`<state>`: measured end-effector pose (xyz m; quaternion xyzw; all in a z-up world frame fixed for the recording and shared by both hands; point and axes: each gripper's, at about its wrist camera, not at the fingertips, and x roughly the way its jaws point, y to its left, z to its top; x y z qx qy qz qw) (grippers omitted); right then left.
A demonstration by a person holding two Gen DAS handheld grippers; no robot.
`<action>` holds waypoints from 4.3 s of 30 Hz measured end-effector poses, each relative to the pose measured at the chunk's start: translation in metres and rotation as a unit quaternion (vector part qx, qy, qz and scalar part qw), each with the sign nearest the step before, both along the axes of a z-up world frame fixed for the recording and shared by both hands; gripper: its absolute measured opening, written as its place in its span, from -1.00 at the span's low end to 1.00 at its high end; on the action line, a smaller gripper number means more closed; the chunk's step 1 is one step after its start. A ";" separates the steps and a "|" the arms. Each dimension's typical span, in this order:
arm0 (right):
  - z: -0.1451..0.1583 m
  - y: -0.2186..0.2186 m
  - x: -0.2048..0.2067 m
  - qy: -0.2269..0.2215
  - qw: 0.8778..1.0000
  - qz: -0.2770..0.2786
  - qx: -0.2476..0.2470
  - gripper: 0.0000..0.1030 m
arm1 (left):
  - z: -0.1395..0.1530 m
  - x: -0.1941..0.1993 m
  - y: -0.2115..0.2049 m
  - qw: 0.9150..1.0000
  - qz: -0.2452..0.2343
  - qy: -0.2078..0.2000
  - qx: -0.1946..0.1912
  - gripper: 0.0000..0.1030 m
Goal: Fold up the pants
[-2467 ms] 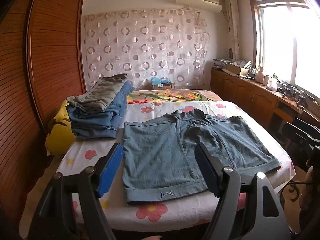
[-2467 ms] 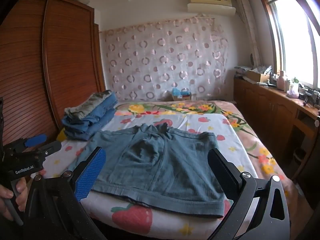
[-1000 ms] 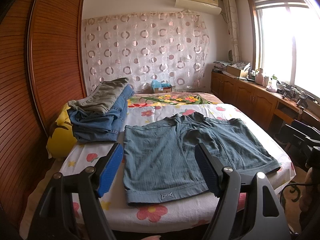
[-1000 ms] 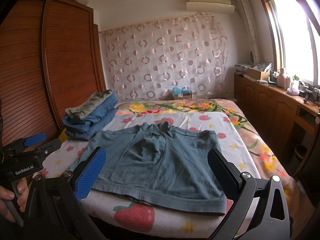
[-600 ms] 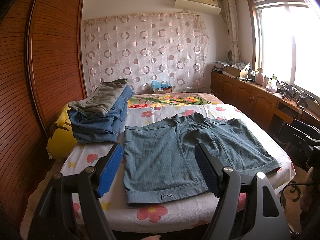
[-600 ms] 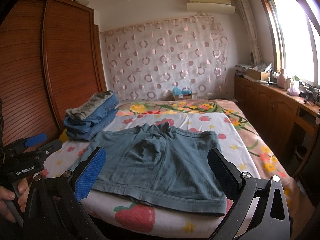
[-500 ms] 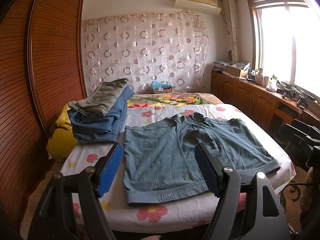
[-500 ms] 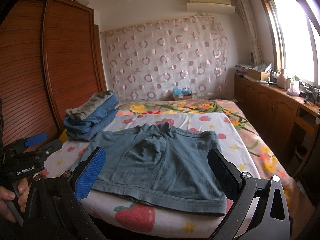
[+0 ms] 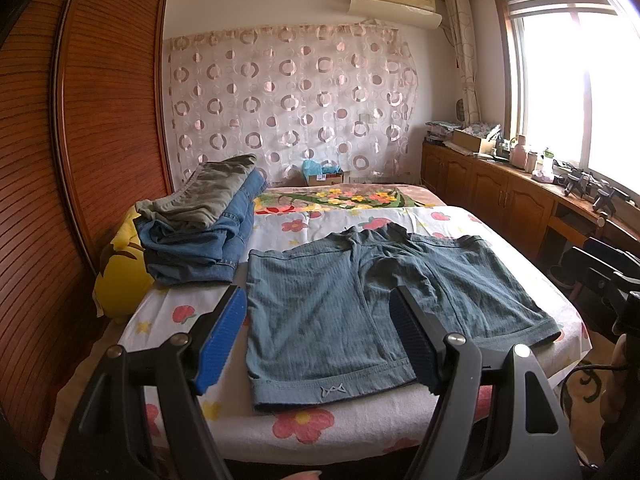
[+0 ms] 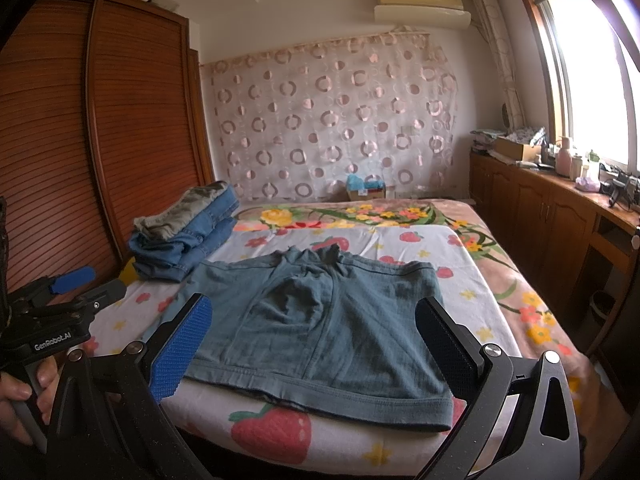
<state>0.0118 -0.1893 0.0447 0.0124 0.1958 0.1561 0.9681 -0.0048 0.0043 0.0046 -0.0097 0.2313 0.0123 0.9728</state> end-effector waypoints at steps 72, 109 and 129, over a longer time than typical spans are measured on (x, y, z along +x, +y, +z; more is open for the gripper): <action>-0.112 -0.014 0.066 0.172 0.978 -0.034 -0.111 1.00 | -0.101 0.031 0.067 0.984 -0.060 0.154 -0.066 -0.64; -0.089 -0.059 0.056 0.159 0.984 0.005 -0.078 0.24 | 0.002 0.104 -0.092 0.964 -0.243 0.093 -0.044 -0.94; -0.080 -0.048 0.061 0.152 0.986 0.031 -0.056 0.10 | -0.033 0.096 -0.048 0.975 -0.181 0.127 -0.035 -0.40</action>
